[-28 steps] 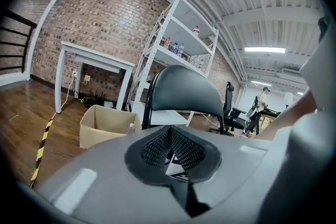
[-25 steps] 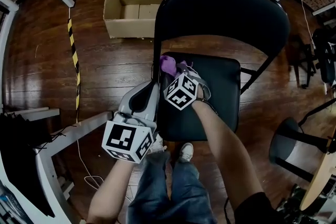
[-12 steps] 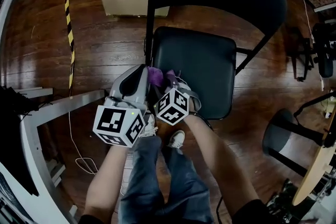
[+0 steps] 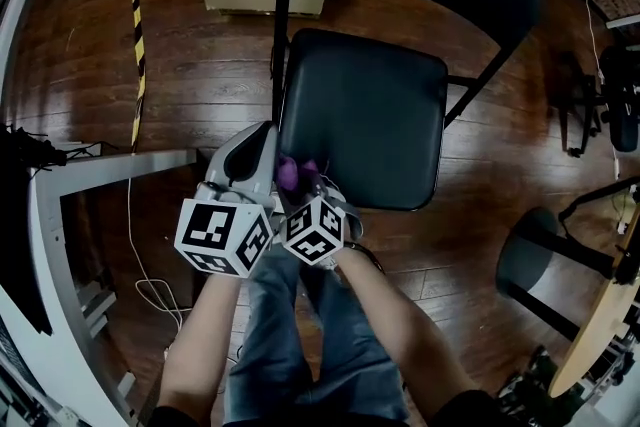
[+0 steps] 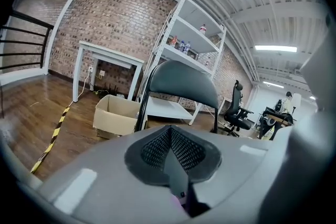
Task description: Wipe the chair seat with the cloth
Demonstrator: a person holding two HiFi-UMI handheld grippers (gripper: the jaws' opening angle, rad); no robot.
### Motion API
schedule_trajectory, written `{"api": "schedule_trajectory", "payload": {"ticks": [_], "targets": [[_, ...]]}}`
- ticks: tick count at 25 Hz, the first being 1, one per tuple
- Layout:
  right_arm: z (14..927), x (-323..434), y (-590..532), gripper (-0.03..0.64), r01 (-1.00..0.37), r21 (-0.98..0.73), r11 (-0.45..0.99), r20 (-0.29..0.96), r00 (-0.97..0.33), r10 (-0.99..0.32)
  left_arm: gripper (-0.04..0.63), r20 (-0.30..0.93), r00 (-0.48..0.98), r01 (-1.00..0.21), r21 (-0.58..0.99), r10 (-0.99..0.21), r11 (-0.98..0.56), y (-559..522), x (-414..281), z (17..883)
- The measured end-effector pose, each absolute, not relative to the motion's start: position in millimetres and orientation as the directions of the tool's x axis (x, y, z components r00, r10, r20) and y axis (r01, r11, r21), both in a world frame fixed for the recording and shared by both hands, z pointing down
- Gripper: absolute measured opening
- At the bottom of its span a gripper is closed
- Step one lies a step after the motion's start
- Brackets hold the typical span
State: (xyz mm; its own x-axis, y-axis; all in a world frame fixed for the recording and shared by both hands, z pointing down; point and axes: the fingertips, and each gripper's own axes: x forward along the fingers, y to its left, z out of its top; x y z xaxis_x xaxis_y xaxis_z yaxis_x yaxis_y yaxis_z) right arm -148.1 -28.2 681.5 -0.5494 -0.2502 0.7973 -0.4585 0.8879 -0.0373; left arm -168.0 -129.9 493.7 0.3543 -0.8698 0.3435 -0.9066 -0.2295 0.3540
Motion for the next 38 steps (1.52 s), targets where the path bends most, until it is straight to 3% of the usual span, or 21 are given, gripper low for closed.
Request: {"api": "schedule_trajectory", "payload": {"ticks": [9,16,23,38], "targets": [[677.7,-146.2,10.0,0.084,-0.475,-0.127,0.871,0.783,-0.587,-0.207,0.005,0.356,0.344,-0.913,0.343,-0.869,-0.221,-118.0,-159.9,493.4],[628.2,-127.7,-71.5,0.084,-0.485,-0.010,0.874,0.714,-0.615,-0.333,0.005,0.344,0.356,-0.905,0.358,-0.869,-0.229,-137.0,-149.7,485.2],[629.2,-83.8,-210.4,0.084,-0.512,0.205,0.834,0.735,-0.482,-0.477,0.005,0.371,0.416,-0.894,0.336,-0.830,-0.297,-167.2,-127.0,486.2],[701.2,-44.0,-340.9,0.084,-0.370,0.390,0.843,0.837,-0.240,-0.492,0.005,0.377,0.493,-0.864,0.315,-0.784,-0.392,-215.4,-130.7,513.4]]}}
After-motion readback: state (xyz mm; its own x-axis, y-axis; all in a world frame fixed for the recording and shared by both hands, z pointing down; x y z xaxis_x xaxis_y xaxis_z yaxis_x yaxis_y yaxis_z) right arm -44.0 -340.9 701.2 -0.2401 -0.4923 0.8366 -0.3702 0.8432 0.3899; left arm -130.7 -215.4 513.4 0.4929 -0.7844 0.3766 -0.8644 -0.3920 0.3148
